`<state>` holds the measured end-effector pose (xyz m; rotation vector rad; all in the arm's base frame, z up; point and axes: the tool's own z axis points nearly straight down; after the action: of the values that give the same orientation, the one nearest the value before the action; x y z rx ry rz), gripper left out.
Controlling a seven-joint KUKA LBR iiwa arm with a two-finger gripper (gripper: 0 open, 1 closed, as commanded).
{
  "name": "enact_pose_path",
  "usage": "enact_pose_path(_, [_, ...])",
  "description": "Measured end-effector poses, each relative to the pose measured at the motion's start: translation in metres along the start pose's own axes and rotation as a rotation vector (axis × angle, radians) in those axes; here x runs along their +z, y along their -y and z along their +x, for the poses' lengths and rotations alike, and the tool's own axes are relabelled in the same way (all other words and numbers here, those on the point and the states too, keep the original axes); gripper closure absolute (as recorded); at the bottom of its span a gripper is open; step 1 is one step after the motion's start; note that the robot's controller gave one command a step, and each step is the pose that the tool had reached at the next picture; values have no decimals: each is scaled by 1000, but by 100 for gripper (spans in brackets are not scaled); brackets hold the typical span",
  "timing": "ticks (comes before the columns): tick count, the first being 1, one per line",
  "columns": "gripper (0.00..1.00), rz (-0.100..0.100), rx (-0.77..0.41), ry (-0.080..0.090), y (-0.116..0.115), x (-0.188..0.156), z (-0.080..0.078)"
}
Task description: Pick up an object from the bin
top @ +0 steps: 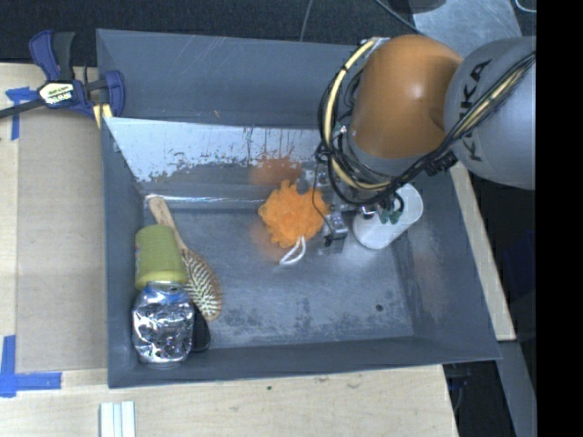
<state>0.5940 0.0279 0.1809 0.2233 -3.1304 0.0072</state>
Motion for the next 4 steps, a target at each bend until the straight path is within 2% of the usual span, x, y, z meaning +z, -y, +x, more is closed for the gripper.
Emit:
enact_pose_path(1, [0, 1, -26, 9, 12, -31, -21])
enact_pose_path(2, [0, 1, 43, 6, 40, 36, -18])
enact_pose_path(3, [0, 0, 134, 5, 11, 106, -25])
enact_pose_path(4, [100, 1, 136, 10, 12, 103, -27])
